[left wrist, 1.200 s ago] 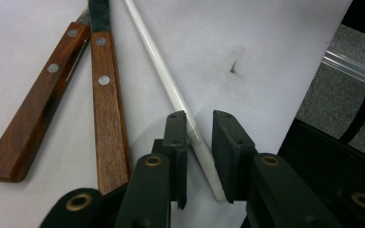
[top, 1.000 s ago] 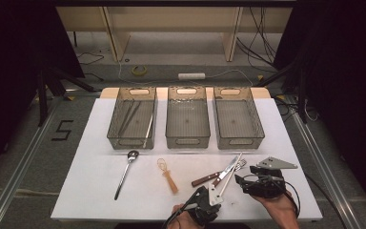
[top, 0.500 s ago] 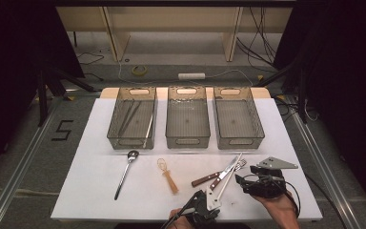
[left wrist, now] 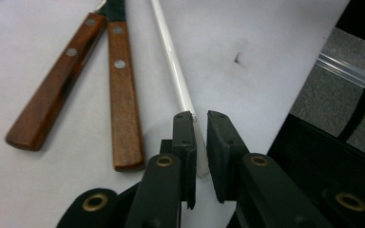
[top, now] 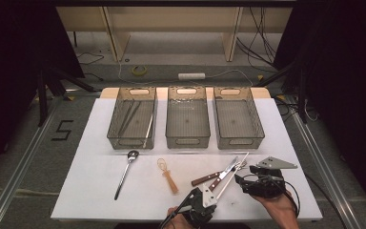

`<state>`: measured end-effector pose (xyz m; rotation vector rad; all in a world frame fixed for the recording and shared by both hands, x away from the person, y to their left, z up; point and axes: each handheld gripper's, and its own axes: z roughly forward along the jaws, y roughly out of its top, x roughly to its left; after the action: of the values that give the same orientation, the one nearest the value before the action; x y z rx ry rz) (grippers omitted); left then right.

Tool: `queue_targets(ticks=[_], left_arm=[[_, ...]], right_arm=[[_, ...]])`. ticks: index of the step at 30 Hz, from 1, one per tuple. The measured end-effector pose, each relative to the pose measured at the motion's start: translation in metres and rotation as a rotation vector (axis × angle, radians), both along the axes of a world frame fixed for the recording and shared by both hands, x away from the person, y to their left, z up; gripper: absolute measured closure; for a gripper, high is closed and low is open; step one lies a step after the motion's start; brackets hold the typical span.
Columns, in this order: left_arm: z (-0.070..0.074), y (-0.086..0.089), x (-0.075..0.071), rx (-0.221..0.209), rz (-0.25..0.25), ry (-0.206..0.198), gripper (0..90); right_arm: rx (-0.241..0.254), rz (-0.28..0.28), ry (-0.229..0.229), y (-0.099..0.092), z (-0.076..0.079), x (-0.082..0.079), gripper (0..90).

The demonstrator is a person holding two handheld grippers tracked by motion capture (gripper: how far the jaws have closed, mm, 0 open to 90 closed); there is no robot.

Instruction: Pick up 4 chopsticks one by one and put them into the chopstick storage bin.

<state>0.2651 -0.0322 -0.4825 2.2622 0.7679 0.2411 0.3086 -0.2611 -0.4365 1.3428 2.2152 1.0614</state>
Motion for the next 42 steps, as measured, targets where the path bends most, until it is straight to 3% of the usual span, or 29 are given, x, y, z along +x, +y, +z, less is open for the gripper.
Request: queue_targets(ticks=[1, 2, 8, 11, 16, 21, 29, 32, 42], left_arm=[[0.004, 0.002, 0.001, -0.015, 0.004, -0.013, 83.3], [0.006, 0.002, 0.002, -0.025, 0.007, 0.000, 89.0], [0.003, 0.002, 0.005, -0.032, 0.006, 0.033, 88.4], [0.004, 0.000, 0.005, -0.031, 0.003, 0.020, 78.4], [0.001, -0.004, 0.008, -0.023, 0.018, 0.008, 69.1], [-0.004, -0.007, 0.007, -0.012, 0.016, 0.003, 68.5], [-0.007, -0.012, 0.007, 0.005, 0.021, -0.034, 73.3], [-0.007, -0.013, 0.006, 0.006, 0.027, -0.037, 79.0], [-0.006, -0.010, 0.011, -0.029, 0.057, 0.001, 82.1]], right_arm=[[0.001, 0.002, -0.001, 0.000, 0.000, 0.000, 33.5], [0.002, 0.004, -0.003, 0.000, 0.000, 0.000, 33.5], [0.004, 0.014, -0.004, 0.001, 0.000, 0.000, 33.5], [0.005, 0.012, -0.001, 0.001, 0.000, 0.001, 33.4], [0.003, 0.018, -0.002, 0.002, 0.000, 0.001, 33.4], [0.005, 0.016, -0.005, 0.001, 0.000, 0.001, 33.4], [0.002, 0.017, -0.002, 0.001, 0.000, 0.001, 33.4], [0.003, 0.017, -0.003, 0.002, 0.000, 0.001, 33.4], [0.003, 0.017, -0.004, 0.002, 0.000, 0.001, 33.4]])
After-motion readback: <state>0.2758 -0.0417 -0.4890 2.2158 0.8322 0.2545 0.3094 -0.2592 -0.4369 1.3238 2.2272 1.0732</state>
